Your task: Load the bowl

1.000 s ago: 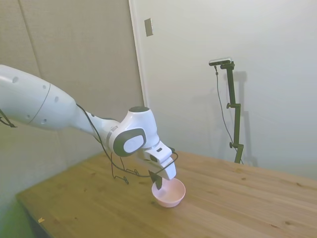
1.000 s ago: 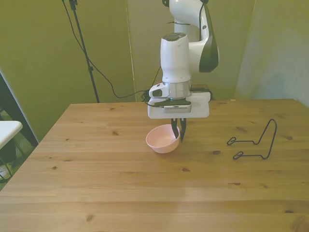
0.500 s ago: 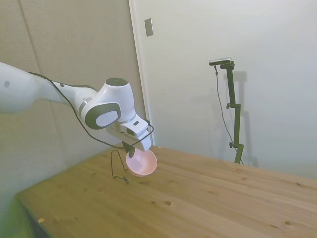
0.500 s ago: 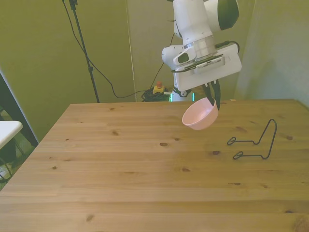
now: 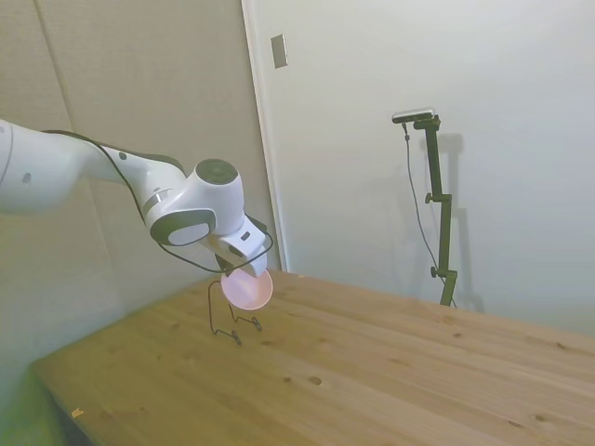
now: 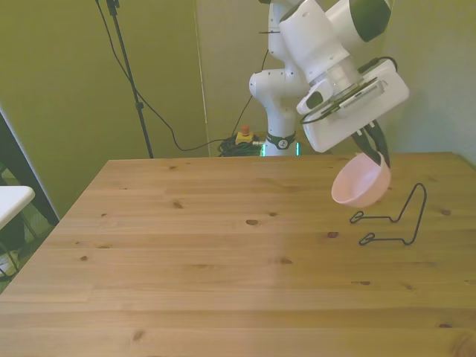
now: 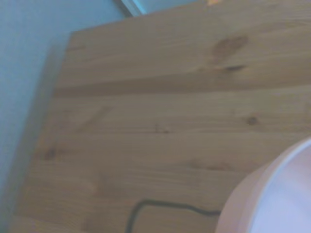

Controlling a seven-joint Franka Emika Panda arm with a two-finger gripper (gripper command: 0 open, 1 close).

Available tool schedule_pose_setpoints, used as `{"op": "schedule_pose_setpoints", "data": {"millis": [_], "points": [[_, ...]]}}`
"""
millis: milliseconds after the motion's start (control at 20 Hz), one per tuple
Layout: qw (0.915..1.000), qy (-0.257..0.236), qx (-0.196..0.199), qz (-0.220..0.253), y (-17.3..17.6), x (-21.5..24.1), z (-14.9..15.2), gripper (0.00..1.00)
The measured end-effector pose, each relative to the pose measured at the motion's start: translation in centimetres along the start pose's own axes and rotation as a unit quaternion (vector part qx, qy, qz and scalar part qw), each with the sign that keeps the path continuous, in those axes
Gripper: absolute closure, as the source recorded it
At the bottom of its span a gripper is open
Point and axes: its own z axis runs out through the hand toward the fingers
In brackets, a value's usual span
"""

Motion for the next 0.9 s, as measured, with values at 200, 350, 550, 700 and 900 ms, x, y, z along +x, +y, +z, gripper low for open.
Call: {"op": "schedule_pose_setpoints", "data": {"millis": [200,350,550,700,900], "points": [[0.9996,-0.023,0.015,0.003,-0.8,1.0,2.6,1.0],[0.9985,-0.04,0.038,0.003,0.1,1.1,3.4,1.0],[0.9963,-0.061,0.06,0.005,1.5,0.9,4.3,1.0],[0.9946,-0.074,0.073,0.003,2.3,0.2,5.2,1.0],[0.993,-0.082,0.085,0.0,2.8,-0.4,5.9,1.0]]}}
